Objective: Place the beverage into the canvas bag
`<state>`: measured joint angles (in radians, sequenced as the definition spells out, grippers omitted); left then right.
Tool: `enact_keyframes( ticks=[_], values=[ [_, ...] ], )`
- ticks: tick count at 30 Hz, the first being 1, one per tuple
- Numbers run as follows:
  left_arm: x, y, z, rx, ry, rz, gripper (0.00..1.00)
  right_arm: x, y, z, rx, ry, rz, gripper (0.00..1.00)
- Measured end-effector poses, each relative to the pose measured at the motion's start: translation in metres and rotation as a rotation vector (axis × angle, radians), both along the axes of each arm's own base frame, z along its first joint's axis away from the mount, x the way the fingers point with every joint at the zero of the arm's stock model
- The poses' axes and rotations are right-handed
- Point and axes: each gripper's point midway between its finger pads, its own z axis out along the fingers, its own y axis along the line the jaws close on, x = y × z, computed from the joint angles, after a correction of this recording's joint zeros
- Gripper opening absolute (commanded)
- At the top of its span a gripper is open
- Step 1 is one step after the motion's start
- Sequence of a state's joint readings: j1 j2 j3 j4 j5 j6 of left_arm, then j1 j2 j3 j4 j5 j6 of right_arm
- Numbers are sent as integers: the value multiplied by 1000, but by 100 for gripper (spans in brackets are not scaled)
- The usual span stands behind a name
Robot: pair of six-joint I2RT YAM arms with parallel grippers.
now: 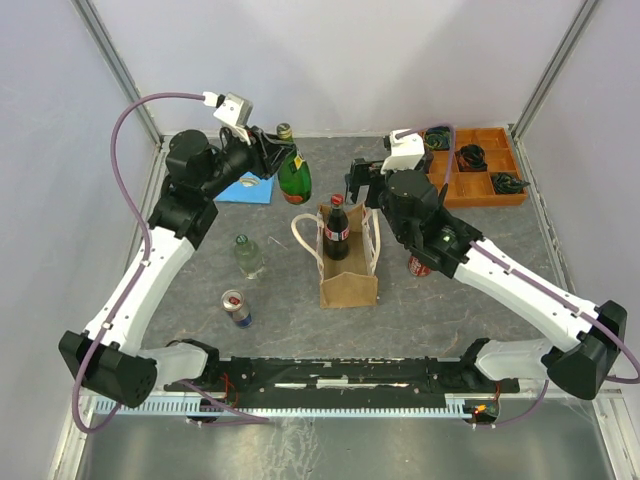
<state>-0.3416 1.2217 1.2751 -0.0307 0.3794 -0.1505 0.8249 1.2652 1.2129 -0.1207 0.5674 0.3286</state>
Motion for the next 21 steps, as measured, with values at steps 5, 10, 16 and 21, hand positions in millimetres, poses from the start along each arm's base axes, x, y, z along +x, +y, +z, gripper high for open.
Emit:
enact_keyframes(
  ticks=[5, 10, 16, 21],
  values=[
    [-19, -17, 15, -8, -15, -71, 3, -1, -4, 4, 6, -9, -14, 99],
    [-37, -34, 14, -8, 2, -135, 3, -2, -6, 3, 4, -9, -20, 99],
    [-58, -51, 8, -11, 34, -200, 3, -2, -9, 0, -1, -6, -27, 99],
    [-73, -60, -4, -10, 63, -240, 3, -4, -14, 1, -1, -10, -44, 99]
  ],
)
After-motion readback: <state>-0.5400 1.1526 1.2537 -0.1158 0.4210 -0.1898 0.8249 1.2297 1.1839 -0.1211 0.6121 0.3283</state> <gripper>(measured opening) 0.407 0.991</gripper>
